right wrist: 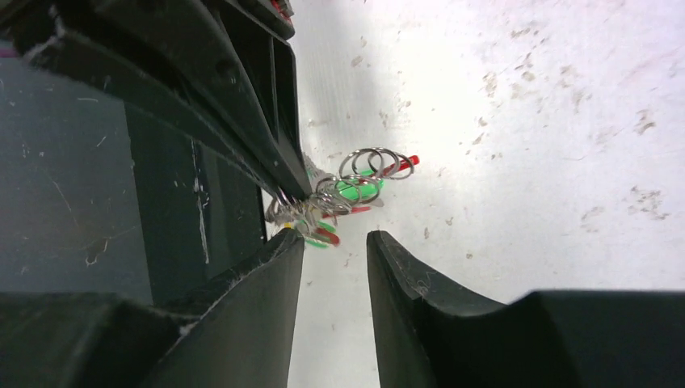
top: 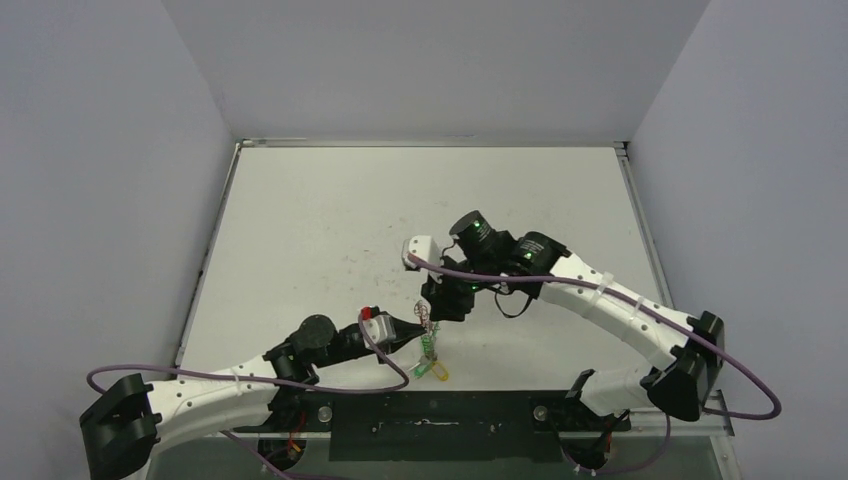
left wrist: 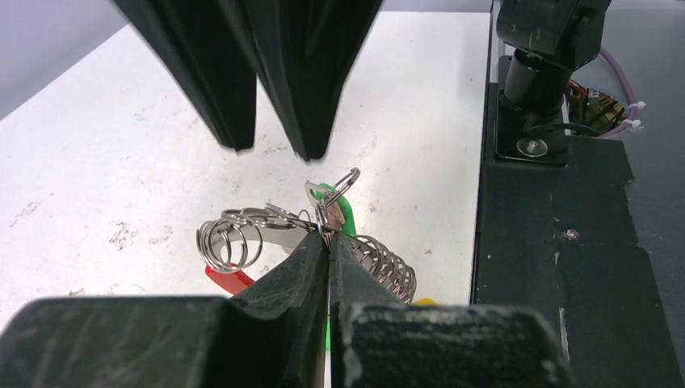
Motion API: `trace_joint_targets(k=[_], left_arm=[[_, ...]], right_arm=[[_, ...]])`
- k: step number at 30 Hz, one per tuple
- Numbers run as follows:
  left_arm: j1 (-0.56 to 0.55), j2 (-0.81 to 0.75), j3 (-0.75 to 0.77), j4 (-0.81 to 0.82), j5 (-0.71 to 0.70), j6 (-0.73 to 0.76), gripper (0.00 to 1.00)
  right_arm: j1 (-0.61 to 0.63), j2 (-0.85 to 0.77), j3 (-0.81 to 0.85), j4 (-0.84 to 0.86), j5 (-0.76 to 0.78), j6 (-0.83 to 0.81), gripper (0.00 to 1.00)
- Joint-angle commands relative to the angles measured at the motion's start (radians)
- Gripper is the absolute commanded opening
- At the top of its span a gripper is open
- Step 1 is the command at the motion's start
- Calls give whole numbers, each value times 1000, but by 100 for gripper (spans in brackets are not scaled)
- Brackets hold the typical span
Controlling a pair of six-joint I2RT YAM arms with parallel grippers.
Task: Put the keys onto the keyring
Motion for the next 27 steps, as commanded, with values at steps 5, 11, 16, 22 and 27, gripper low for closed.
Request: trace_joint_targets(k=[5,11,16,22,27], left_arm=[[-3,-55,-72,302,10,-9,0],[-3,-72,-93,352,40,9,0],[-3,-68,-92,358,49,11,0],[-3,-66,-89,360,47,13,0],[-4,-67,-85,360,47,10,0]], right_arm=[[-64,-207,-179,253,-281,-159,37],[-64,-243,-231,329,-343,-180,37],[-61,-225,-228,339,-366,-173,37],[-51,-208,-243,347,-365,-174,38],[-39,-189,-258,380,-348,-157,32]])
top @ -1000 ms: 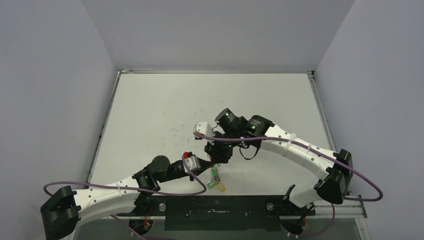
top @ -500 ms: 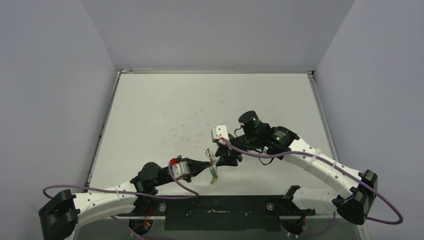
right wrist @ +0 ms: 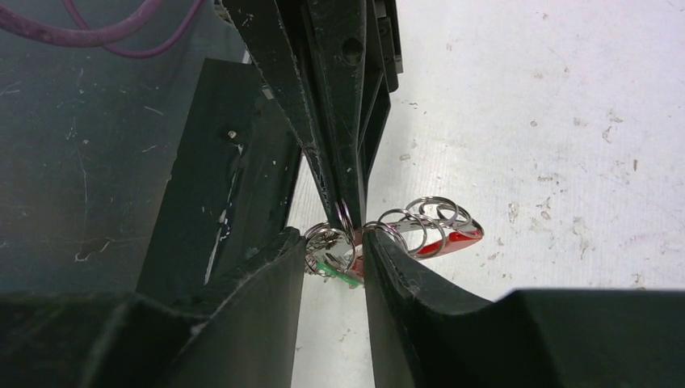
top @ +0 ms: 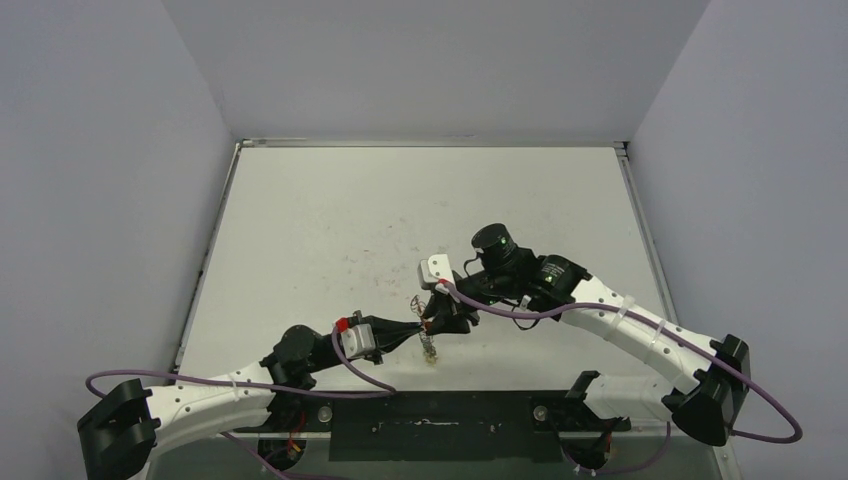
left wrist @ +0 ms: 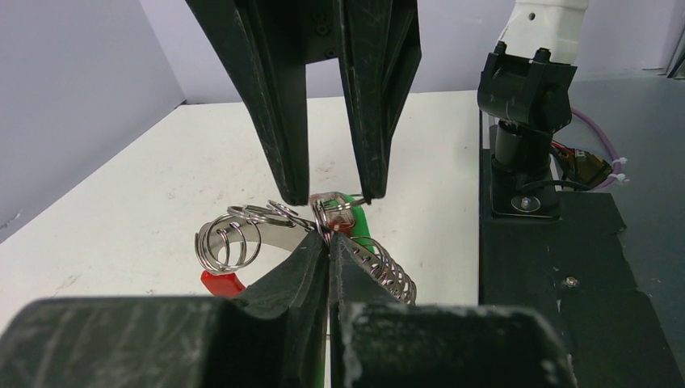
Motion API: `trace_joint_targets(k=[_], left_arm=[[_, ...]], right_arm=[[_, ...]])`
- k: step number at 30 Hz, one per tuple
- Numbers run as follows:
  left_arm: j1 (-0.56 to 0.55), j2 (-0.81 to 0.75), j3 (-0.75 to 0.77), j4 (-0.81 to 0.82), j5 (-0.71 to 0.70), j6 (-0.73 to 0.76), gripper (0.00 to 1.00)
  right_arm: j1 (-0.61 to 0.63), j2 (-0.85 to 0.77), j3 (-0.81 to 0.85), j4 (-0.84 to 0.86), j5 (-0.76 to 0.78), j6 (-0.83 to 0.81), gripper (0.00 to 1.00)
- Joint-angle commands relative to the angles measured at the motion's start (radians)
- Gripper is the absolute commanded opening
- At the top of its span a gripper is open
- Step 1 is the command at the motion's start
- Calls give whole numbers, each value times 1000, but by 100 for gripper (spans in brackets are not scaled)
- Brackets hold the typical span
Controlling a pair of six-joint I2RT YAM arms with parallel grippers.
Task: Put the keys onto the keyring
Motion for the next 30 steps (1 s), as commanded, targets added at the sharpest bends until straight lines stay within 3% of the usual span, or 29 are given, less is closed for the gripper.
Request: trace_joint_targets(k=[1,6,10,19,21,23,30], left_arm=[[-3,-9,11,93,18,1,0],[-3,-13,9,95,12,-1,0],[-3,-17,6,95,10,-2,0],[-3,-41,4,60,-27,-9,0],[-4,-74,16,-28,-49,0,11],[-3,-116,47,-143,-70,17,15],[-3,-188,165,-480,-131,60,19]], right_arm=[[15,25,-13,81,-17,0,29],[20,41,-20,73,36,1,19],[20,35,-34,75,51,-5,0],[23,12,-15,37,102,-3,0],[27,19,11,-21,140,-12,0],[34,37,47,-100,199,-11,0],[93,153,209,-328,366,23,0]])
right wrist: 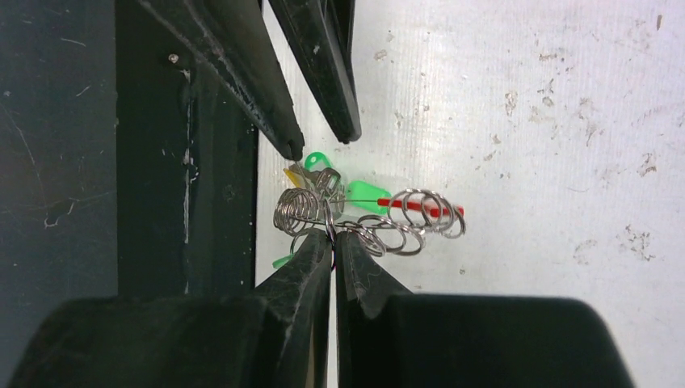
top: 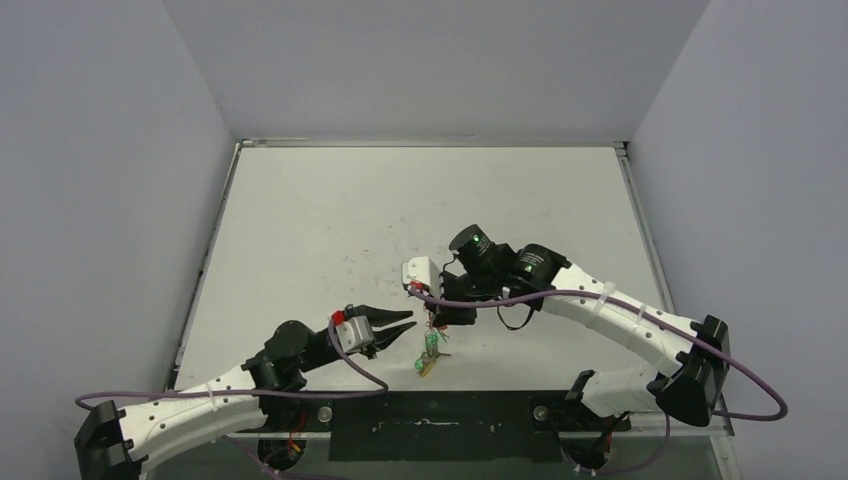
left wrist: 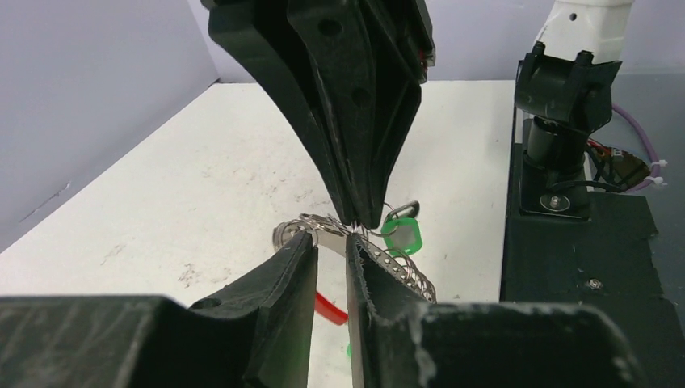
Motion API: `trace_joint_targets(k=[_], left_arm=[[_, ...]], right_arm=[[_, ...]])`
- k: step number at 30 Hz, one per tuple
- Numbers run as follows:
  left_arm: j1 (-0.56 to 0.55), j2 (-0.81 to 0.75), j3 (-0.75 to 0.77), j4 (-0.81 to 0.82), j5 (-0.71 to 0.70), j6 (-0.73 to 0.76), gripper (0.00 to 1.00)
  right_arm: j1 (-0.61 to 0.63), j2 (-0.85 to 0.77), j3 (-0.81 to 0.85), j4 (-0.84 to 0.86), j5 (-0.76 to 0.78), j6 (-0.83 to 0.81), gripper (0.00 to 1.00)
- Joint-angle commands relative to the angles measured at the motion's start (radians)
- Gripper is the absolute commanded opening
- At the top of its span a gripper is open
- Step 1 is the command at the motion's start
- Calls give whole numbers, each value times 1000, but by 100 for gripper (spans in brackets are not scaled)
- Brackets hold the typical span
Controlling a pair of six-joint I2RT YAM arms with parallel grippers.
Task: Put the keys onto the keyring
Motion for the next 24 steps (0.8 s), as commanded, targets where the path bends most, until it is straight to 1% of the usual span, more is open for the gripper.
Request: trace_joint_targets(k=[1,8,16,24], left_arm=[[-3,-5,108,-208,-41,38,19],[-3,104,173,-233,29,42,21],[-3,190,200,-226,85,39,15],[-3,232,204,-188,117,31,4]], right_arm=[[42,69,132,-137,112,34,0],[73,169,239,-195,129,105,0],[83,174,250,-173,119,117,0],[89,182,248,-168,116,118,0]])
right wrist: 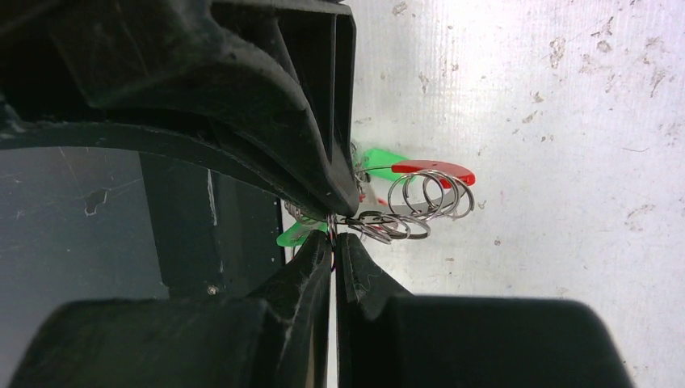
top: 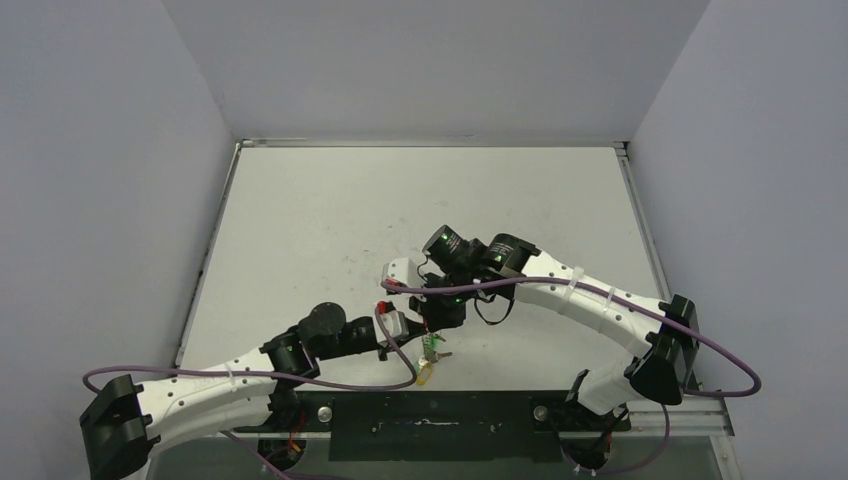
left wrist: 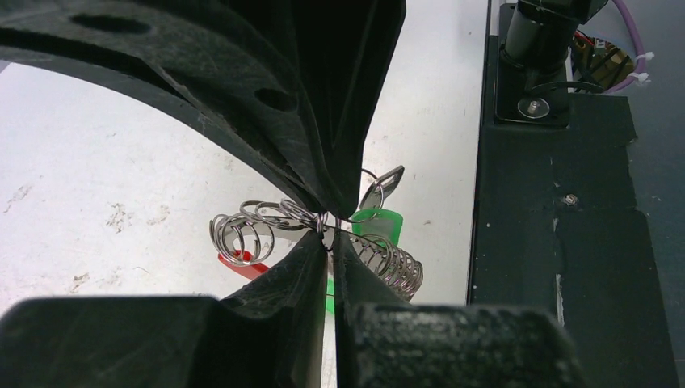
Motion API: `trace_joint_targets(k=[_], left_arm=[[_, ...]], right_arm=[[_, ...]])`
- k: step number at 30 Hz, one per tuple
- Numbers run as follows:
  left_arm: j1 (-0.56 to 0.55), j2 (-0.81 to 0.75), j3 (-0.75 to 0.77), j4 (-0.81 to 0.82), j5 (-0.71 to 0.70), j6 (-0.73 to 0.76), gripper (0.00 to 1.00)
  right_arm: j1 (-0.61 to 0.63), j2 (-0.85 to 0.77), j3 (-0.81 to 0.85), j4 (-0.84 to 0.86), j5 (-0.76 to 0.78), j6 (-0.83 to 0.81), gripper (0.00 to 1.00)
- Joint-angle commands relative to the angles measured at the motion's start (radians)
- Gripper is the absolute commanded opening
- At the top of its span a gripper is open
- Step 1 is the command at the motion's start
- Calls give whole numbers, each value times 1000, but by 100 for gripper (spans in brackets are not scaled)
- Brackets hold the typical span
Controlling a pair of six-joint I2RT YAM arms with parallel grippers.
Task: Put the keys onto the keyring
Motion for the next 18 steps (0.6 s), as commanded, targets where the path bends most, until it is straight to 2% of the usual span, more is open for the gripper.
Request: trace_joint_targets(k=[1,10,13,18], left_arm=[[-4,13,51,60,44,2,4],[-4,-3,46,96,47,-13,8],[-4,2,41,110,51,-24,1],[-4,9,31,136,53,-49,0]], right_arm=[[12,-2,43,32,0,13,0],[14,21,54,25,9,10,0],[14,29,60,25,15,12,0],[15,39,63,25,39,15,0]])
